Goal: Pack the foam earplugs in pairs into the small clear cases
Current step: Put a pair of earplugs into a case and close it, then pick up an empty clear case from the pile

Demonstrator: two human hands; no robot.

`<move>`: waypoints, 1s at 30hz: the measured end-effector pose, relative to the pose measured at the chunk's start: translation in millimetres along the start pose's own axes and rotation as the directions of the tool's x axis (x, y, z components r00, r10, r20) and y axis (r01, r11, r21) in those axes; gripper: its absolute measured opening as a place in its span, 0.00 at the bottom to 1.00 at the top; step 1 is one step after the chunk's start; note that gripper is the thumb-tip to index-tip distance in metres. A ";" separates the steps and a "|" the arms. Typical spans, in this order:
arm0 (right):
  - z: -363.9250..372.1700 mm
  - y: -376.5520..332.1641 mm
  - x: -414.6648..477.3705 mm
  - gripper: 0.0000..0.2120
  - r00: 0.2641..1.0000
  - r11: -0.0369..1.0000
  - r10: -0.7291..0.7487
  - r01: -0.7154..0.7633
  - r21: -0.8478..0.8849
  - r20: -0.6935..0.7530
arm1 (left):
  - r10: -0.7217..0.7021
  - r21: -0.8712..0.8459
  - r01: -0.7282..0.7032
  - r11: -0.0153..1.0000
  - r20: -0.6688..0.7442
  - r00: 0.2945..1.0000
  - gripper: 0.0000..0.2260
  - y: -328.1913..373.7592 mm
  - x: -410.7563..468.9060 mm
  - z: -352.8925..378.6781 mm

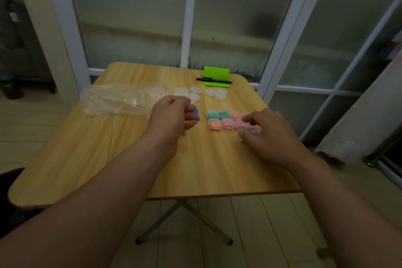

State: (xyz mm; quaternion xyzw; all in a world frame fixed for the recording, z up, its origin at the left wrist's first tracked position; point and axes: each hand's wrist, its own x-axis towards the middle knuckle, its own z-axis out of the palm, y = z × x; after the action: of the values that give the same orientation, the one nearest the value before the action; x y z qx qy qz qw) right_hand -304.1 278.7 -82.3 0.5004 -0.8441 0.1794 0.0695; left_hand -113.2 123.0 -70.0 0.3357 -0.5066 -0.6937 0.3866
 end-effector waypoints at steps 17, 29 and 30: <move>16.2 -69.8 108.2 0.22 0.992 0.991 -0.128 0.128 -0.036 0.018 | -0.023 -0.143 0.018 0.990 -0.034 0.999 0.13 36.8 26.8 -39.0; 61.3 -81.3 171.3 0.24 0.960 0.895 -0.162 0.241 -0.375 0.230 | -0.042 -0.185 0.033 0.982 -0.042 0.998 0.10 42.8 38.5 -60.7; 61.3 -79.7 171.8 0.23 0.963 0.892 -0.165 0.237 -0.384 0.213 | -0.041 -0.187 0.033 0.982 -0.041 0.998 0.09 43.3 38.8 -61.5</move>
State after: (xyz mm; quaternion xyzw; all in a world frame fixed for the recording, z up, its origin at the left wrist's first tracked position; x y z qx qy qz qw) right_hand -315.1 80.4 -69.5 0.5736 -0.8092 -0.0525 0.1160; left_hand -70.4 53.6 -47.3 0.3228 -0.4245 -0.7375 0.4143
